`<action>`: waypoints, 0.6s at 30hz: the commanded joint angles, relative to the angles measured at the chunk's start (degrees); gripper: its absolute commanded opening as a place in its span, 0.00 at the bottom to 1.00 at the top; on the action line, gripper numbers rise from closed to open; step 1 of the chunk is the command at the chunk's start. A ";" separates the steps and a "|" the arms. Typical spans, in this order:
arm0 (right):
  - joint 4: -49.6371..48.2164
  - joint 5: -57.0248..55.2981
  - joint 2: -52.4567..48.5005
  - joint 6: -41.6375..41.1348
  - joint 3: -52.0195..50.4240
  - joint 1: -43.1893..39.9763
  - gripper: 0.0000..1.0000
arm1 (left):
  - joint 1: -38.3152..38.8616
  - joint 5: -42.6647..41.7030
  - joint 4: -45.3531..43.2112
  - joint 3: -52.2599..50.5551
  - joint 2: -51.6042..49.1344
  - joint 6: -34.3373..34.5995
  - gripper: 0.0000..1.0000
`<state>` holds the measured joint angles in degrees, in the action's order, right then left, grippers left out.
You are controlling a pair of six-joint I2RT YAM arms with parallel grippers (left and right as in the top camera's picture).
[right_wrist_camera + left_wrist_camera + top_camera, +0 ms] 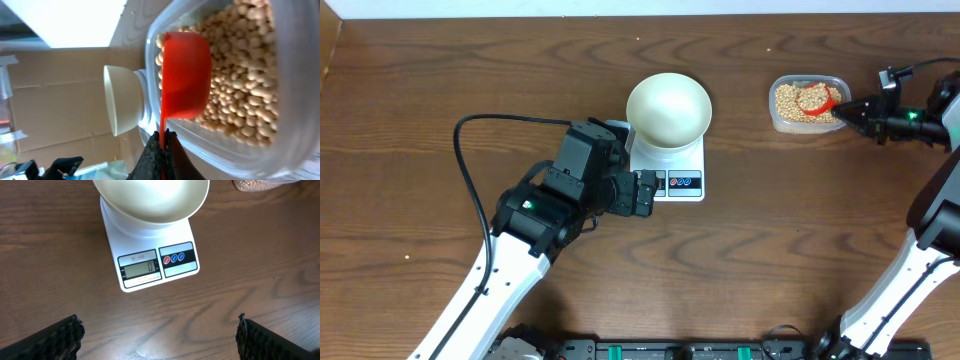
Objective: Scoop item into bowl and weigh 50g on scale
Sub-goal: 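Lift the filled scoop out of the tub with the right gripper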
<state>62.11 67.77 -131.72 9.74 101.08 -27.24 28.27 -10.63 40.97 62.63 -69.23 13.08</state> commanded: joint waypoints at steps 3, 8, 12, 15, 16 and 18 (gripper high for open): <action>0.09 7.54 -0.39 1.73 -0.37 -0.52 0.01 | -0.20 -0.31 0.20 0.98 -0.13 -0.55 0.99; 0.83 7.67 -0.39 2.38 -0.37 -1.29 0.01 | -0.17 -0.31 0.20 0.98 -0.13 -0.55 0.99; 3.43 7.91 -0.39 5.53 -0.37 -1.73 0.01 | -0.20 -0.31 0.20 0.98 -0.13 -0.55 0.99; 5.88 7.85 -0.39 8.59 -0.37 -1.97 0.01 | -0.17 -0.31 0.22 0.98 -0.13 -0.55 0.99; 6.54 7.85 -0.39 9.44 -0.37 -1.97 0.01 | -0.17 -0.31 0.20 0.98 -0.13 -0.55 0.99; 8.24 7.85 -0.39 12.33 -0.37 -1.97 0.01 | -0.17 -0.31 0.20 0.98 -0.13 -0.55 0.99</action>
<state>69.21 72.53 -131.72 16.16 101.08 -28.99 28.27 -10.63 40.97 62.63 -69.23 13.08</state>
